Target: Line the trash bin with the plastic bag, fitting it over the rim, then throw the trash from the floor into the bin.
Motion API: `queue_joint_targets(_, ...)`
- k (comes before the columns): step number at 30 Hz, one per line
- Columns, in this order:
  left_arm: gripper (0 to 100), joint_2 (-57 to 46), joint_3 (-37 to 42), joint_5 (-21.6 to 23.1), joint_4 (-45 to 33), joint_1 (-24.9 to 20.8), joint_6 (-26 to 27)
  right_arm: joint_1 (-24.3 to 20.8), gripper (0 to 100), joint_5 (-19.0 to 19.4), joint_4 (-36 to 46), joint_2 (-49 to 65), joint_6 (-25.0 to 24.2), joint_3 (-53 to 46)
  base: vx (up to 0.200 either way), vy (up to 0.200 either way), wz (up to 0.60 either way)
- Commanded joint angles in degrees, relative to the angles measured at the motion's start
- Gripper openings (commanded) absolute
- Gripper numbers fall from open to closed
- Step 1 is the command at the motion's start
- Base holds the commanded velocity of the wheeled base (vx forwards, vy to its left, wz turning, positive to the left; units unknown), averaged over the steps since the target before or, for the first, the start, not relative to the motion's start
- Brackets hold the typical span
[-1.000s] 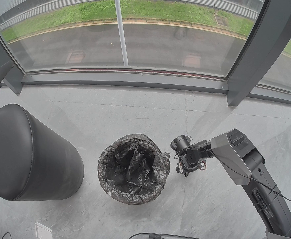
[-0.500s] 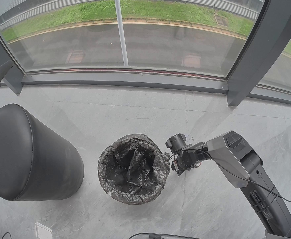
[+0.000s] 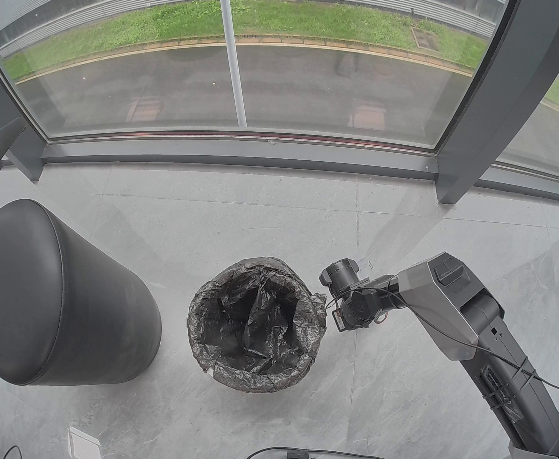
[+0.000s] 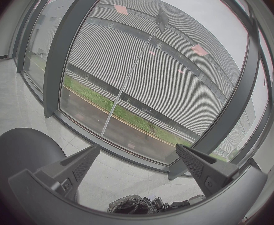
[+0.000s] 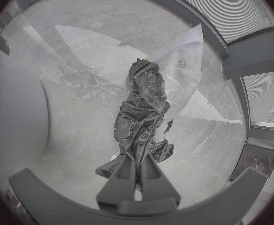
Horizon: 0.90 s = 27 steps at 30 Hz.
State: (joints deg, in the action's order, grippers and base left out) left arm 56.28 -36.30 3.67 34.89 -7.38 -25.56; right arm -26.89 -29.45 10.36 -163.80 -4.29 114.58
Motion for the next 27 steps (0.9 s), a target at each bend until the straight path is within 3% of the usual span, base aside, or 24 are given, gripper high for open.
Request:
queue_joint_targets(1, 100, 0.1, -0.1, 0.0, 0.1, 0.0, 0.0, -0.2, 0, 0.0, 0.1, 0.2, 0.0, 0.0, 0.0, 0.0, 0.0)
queue_joint_targets(11, 100, -0.2, -0.2, 0.0, 0.1, 0.1, 0.0, -1.1, 0, -0.3, 4.3, 6.3, 0.0, 0.0, 0.0, 0.0, 0.0)
queue_joint_targets(19, 100, -0.5, -0.3, 0.0, 0.1, 0.1, 0.0, -4.7, 0, -3.4, 6.7, 15.4, 2.0, 0.0, 0.0, 0.0, 0.0)
queue_joint_targets(20, 100, -0.4, -0.3, 0.0, 0.1, 0.1, 0.0, -8.7, 0, -5.2, 7.0, 23.1, 7.4, 0.0, 0.0, 0.0, 0.0)
queue_joint_targets(27, 100, -0.9, -0.5, 0.0, 0.2, 0.4, 0.1, -17.1, 0, -7.1, 7.5, 33.9, 17.1, 0.0, 0.0, 0.0, 0.0)
